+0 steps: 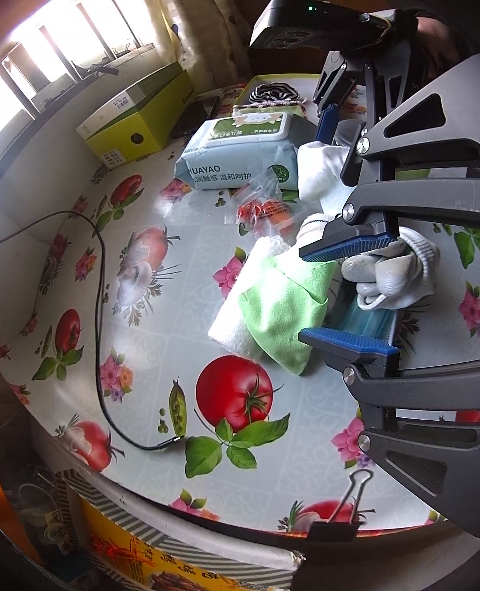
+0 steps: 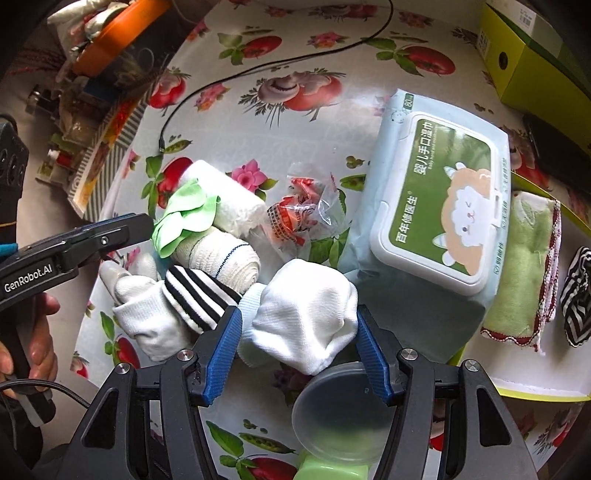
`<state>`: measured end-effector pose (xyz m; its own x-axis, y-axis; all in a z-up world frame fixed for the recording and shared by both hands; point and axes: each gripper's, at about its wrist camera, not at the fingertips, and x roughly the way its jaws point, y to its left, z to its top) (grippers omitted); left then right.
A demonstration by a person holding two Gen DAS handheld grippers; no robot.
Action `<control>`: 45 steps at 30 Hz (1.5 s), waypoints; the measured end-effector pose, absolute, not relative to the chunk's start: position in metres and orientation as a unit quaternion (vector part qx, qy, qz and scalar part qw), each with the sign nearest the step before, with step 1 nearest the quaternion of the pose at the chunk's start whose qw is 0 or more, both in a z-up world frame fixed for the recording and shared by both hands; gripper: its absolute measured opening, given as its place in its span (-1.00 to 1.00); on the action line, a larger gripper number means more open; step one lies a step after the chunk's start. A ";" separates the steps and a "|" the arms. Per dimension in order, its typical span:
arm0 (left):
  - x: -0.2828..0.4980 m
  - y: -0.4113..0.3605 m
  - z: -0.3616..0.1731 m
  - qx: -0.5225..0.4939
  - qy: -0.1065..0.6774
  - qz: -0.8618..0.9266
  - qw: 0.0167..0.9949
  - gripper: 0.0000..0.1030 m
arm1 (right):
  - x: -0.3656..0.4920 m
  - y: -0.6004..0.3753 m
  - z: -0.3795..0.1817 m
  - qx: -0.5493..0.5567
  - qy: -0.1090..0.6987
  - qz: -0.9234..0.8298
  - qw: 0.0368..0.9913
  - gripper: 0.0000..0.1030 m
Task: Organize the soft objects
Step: 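Grasp green microfiber cloth with left gripper while right gripper grasps white glove, then lift green cloth with left gripper while right gripper lifts white glove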
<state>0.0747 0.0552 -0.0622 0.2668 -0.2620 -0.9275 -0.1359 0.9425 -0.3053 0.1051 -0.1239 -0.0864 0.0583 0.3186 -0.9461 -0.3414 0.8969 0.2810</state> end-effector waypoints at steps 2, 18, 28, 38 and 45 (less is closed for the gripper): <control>0.078 0.055 -0.068 -0.164 0.609 -0.040 0.775 -0.25 | 0.106 -0.121 -0.088 -0.012 0.649 0.228 0.725 0.19; 0.088 0.059 -0.087 -0.195 0.611 -0.033 0.767 -0.44 | 0.102 -0.106 -0.080 -0.048 0.629 0.249 0.735 -0.54; 0.082 0.072 -0.066 -0.213 0.583 -0.025 0.784 -0.82 | 0.098 -0.111 -0.061 -0.041 0.608 0.257 0.750 -0.56; 0.069 0.060 -0.024 -0.202 0.554 -0.031 0.807 -0.82 | 0.086 -0.125 -0.019 -0.022 0.567 0.263 0.780 -0.56; 0.056 0.039 -0.001 -0.173 0.544 -0.038 0.820 -0.82 | 0.073 -0.141 0.003 0.000 0.545 0.260 0.797 -0.56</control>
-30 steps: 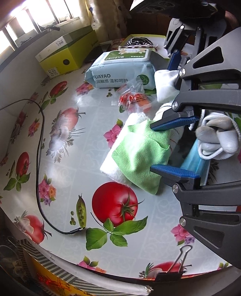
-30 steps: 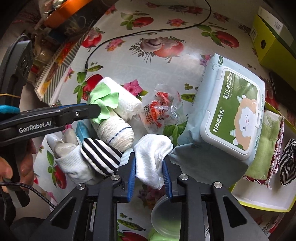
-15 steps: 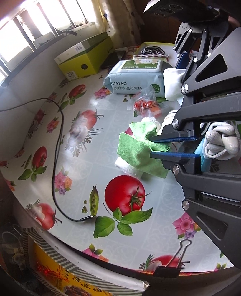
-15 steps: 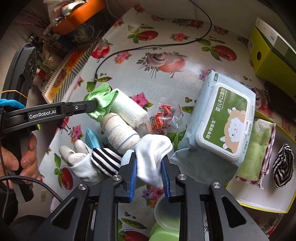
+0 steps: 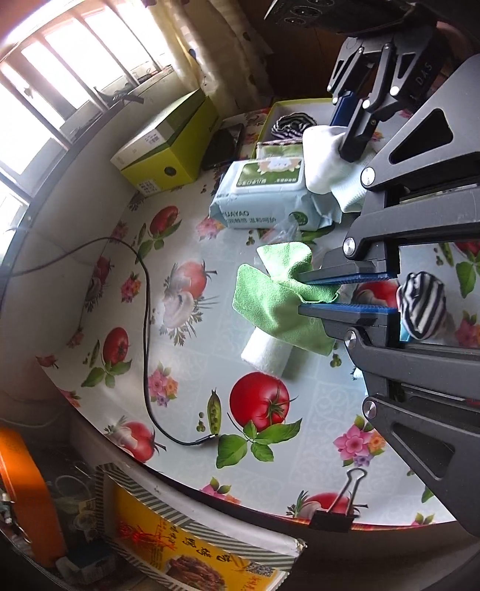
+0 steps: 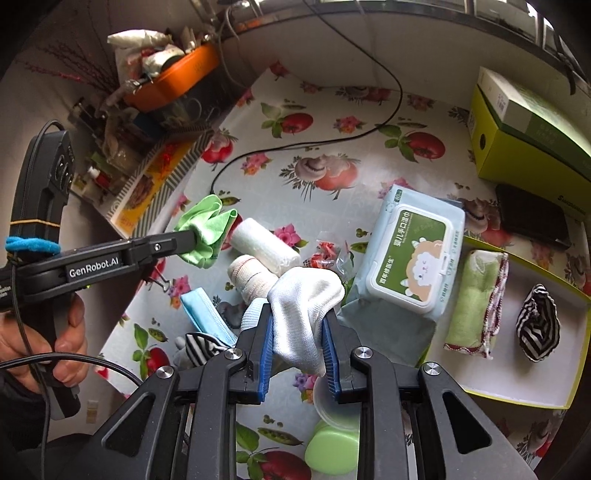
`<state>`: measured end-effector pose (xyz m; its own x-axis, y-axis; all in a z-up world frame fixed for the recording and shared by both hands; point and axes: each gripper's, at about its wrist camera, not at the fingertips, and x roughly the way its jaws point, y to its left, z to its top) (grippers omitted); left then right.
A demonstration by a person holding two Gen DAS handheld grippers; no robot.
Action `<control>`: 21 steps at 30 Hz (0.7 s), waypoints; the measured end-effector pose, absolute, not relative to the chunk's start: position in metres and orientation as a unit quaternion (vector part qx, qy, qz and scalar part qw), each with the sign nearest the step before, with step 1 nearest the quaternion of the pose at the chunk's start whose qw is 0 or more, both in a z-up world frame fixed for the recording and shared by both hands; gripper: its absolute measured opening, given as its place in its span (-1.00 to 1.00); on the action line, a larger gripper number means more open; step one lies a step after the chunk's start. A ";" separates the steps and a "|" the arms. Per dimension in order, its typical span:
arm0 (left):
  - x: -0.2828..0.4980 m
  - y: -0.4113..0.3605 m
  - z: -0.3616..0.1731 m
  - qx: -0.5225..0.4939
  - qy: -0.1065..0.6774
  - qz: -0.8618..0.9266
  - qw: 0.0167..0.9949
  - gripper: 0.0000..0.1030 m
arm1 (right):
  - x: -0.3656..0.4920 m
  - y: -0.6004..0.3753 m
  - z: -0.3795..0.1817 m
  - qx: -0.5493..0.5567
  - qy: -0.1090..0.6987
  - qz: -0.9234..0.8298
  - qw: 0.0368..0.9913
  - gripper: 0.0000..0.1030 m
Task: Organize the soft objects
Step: 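Lift green cloth with left gripper while right gripper lifts white glove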
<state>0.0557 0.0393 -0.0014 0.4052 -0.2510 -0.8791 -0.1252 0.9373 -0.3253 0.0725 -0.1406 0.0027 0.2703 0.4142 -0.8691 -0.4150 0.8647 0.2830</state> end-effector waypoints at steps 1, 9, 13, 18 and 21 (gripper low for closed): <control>0.054 0.037 0.001 -0.169 0.543 -0.039 0.822 -0.82 | 0.071 -0.143 0.005 0.004 0.543 0.260 0.799 -0.56; 0.039 0.011 0.022 -0.138 0.532 -0.053 0.834 -0.82 | 0.049 -0.163 0.030 0.025 0.519 0.259 0.814 -0.56; 0.035 -0.001 0.031 -0.123 0.525 -0.061 0.840 -0.82 | 0.042 -0.171 0.039 0.031 0.509 0.257 0.821 -0.56; 0.030 -0.013 0.041 -0.108 0.518 -0.069 0.846 -0.82 | 0.035 -0.181 0.050 0.039 0.496 0.254 0.829 -0.56; 0.028 -0.018 0.044 -0.103 0.516 -0.073 0.847 -0.82 | 0.033 -0.186 0.053 0.044 0.492 0.252 0.832 -0.56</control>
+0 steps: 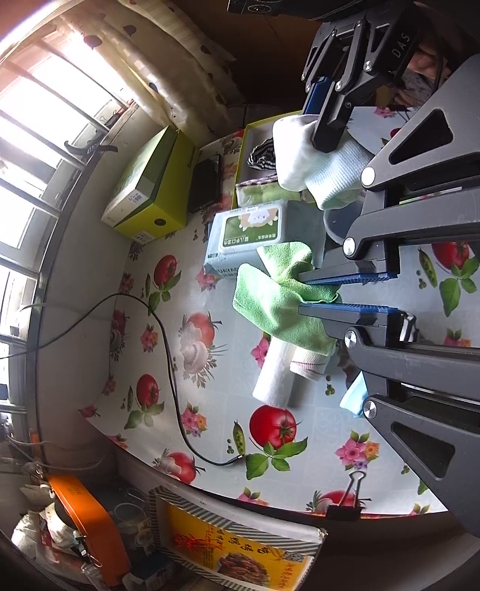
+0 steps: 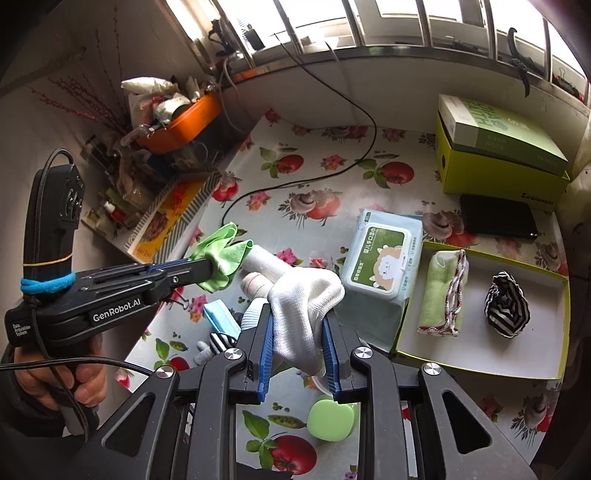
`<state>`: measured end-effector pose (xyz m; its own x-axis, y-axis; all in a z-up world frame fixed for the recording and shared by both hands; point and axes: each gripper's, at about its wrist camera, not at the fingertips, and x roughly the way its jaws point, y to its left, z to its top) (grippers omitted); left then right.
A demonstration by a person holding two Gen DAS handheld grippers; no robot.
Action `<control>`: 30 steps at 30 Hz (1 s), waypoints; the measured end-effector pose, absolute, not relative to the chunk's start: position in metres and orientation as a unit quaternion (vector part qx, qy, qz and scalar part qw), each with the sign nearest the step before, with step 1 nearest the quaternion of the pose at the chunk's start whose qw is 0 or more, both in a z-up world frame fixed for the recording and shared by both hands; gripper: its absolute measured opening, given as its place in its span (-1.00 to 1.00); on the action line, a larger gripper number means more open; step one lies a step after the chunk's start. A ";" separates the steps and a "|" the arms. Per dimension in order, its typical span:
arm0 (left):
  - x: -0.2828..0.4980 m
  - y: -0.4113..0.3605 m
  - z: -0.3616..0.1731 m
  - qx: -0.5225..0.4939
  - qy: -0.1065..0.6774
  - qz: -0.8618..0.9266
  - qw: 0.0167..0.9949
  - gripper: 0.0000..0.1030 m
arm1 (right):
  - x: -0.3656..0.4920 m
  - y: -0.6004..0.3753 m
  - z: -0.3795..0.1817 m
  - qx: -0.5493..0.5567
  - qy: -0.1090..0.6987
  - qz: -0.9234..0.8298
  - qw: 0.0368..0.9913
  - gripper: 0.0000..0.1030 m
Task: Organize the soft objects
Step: 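Lift green cloth with left gripper while right gripper lifts white glove, then carry green cloth and white glove over the box tray and open both grippers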
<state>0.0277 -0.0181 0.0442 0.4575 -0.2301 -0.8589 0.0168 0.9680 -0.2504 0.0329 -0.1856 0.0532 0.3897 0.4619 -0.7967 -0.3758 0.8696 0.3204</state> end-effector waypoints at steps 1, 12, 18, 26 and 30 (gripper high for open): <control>0.027 -0.020 0.045 -0.101 0.515 -0.074 0.848 -0.82 | 0.032 -0.187 0.054 0.045 0.491 0.251 0.833 -0.56; 0.023 -0.032 0.049 -0.089 0.515 -0.081 0.849 -0.82 | 0.027 -0.199 0.057 0.058 0.485 0.246 0.838 -0.56; 0.024 -0.041 0.047 -0.083 0.517 -0.088 0.847 -0.82 | 0.026 -0.207 0.057 0.064 0.484 0.241 0.839 -0.56; 0.027 -0.056 0.042 -0.078 0.525 -0.100 0.842 -0.82 | 0.025 -0.221 0.051 0.072 0.490 0.229 0.838 -0.56; 0.030 -0.066 0.041 -0.072 0.529 -0.107 0.839 -0.82 | 0.026 -0.230 0.049 0.075 0.490 0.222 0.839 -0.56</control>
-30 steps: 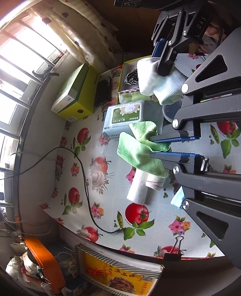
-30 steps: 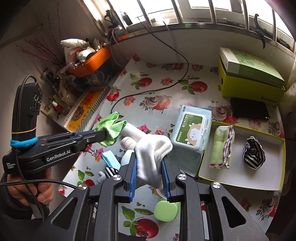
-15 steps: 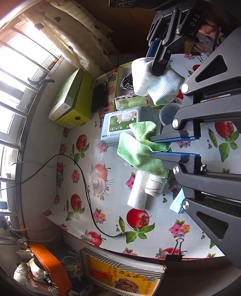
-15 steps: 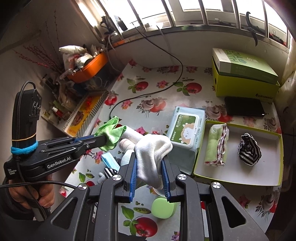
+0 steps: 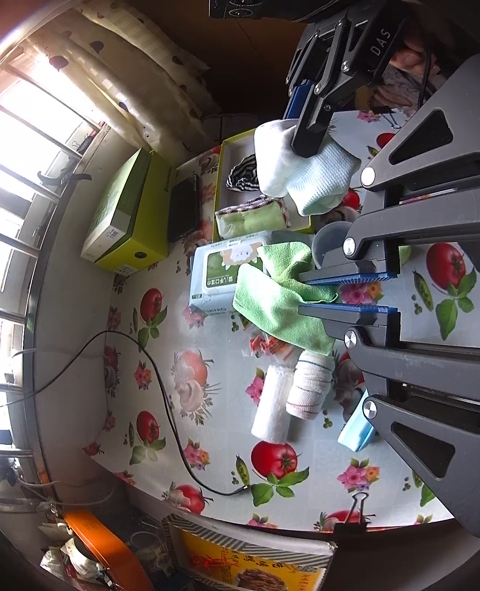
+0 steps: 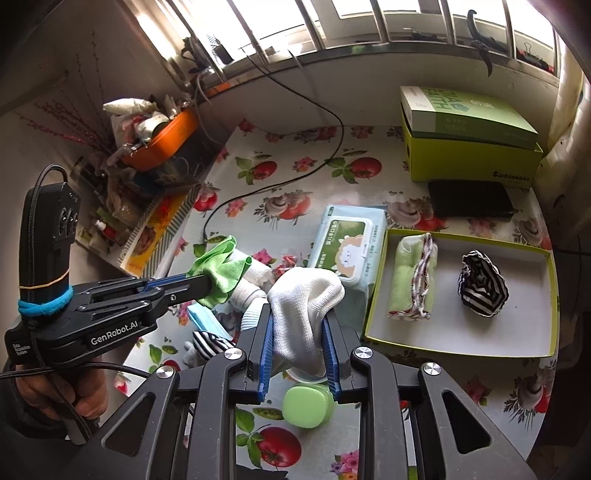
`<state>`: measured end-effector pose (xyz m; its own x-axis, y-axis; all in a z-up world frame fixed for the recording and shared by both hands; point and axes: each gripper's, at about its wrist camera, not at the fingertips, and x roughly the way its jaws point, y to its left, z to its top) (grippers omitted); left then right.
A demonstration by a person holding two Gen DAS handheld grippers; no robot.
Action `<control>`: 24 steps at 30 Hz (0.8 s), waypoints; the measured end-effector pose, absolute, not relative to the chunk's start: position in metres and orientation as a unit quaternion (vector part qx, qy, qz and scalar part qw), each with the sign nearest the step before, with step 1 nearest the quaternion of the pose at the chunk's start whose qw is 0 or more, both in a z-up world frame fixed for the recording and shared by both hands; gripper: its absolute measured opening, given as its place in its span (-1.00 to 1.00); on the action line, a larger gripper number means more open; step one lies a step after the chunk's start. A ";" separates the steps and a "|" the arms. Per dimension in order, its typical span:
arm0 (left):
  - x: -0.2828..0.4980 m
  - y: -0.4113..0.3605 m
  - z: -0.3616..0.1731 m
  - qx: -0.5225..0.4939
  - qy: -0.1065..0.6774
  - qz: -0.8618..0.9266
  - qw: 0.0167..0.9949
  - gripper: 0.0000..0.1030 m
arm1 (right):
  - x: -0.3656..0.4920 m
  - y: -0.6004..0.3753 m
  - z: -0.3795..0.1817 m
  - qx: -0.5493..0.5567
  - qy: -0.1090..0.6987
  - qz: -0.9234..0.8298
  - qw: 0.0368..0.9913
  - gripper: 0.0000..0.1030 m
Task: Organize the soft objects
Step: 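Carry green cloth and white glove over the box tray and open both grippers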
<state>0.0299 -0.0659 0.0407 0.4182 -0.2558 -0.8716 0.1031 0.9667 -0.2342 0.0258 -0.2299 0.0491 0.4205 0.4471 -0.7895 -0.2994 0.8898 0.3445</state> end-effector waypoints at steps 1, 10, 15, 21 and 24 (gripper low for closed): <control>0.030 -0.068 0.041 -0.071 0.529 -0.108 0.839 -0.82 | 0.026 -0.233 0.049 0.077 0.490 0.220 0.840 -0.56; 0.043 -0.102 0.040 -0.052 0.535 -0.131 0.833 -0.82 | 0.028 -0.265 0.040 0.100 0.492 0.197 0.842 -0.56; 0.051 -0.126 0.035 -0.039 0.540 -0.148 0.828 -0.82 | 0.029 -0.290 0.033 0.116 0.495 0.178 0.843 -0.56; 0.059 -0.150 0.031 -0.025 0.547 -0.165 0.821 -0.82 | 0.034 -0.318 0.024 0.135 0.495 0.156 0.844 -0.56; 0.065 -0.162 0.028 -0.018 0.550 -0.173 0.817 -0.82 | 0.037 -0.331 0.020 0.143 0.495 0.144 0.845 -0.56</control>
